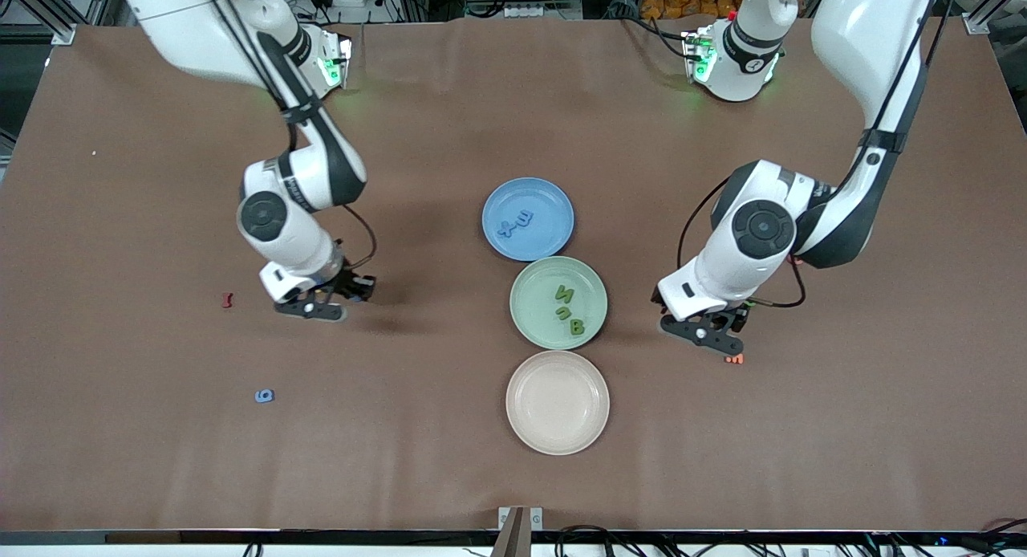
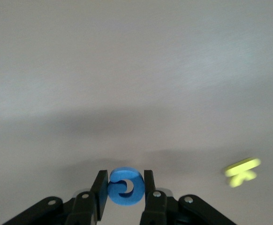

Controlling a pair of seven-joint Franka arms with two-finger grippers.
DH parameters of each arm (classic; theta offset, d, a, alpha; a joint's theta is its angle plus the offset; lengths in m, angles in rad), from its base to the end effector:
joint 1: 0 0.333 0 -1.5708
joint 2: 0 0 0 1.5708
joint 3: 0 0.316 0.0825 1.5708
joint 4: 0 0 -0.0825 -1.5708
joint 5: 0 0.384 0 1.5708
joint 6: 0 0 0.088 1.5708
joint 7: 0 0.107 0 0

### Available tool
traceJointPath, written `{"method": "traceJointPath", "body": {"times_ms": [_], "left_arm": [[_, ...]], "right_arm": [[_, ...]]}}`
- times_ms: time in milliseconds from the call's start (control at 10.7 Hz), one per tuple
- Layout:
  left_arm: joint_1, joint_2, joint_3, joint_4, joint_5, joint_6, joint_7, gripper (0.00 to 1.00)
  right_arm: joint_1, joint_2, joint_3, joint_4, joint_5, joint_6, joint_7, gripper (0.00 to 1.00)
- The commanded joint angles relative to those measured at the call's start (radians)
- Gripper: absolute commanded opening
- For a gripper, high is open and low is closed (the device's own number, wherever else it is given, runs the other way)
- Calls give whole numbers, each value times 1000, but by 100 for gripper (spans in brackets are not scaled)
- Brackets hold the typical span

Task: Sort letters by color into matching plates

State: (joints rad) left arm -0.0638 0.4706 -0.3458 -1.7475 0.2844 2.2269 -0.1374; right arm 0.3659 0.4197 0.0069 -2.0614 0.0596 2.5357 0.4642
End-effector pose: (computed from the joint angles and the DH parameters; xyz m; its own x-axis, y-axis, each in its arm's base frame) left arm 0.6196 -0.2361 0.3211 0.9178 -0.3939 0.0495 -0.3901 -0.9180 -0.0715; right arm 0.5577 0.2173 0.2333 0.9896 -0.1405 0.0303 -0.1386 -0.9886 -0.0592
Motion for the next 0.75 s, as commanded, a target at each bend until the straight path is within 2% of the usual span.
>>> {"method": "traceJointPath", "body": {"times_ms": [0, 186, 373, 652], "left_arm": [[91, -147, -21, -173, 122, 14, -1, 100], [151, -208, -22, -281, 134, 112, 31, 100], [225, -216, -24, -320, 134, 146, 120, 100], [310, -230, -27, -369, 134, 189, 165, 100]], "right_arm": [[115, 1, 39, 40, 2, -18, 134, 28], [215, 17, 39, 75, 2, -21, 224, 28], [301, 57, 45, 148, 3, -52, 309, 27], [360, 102, 90, 222, 2, -64, 379, 27]]}}
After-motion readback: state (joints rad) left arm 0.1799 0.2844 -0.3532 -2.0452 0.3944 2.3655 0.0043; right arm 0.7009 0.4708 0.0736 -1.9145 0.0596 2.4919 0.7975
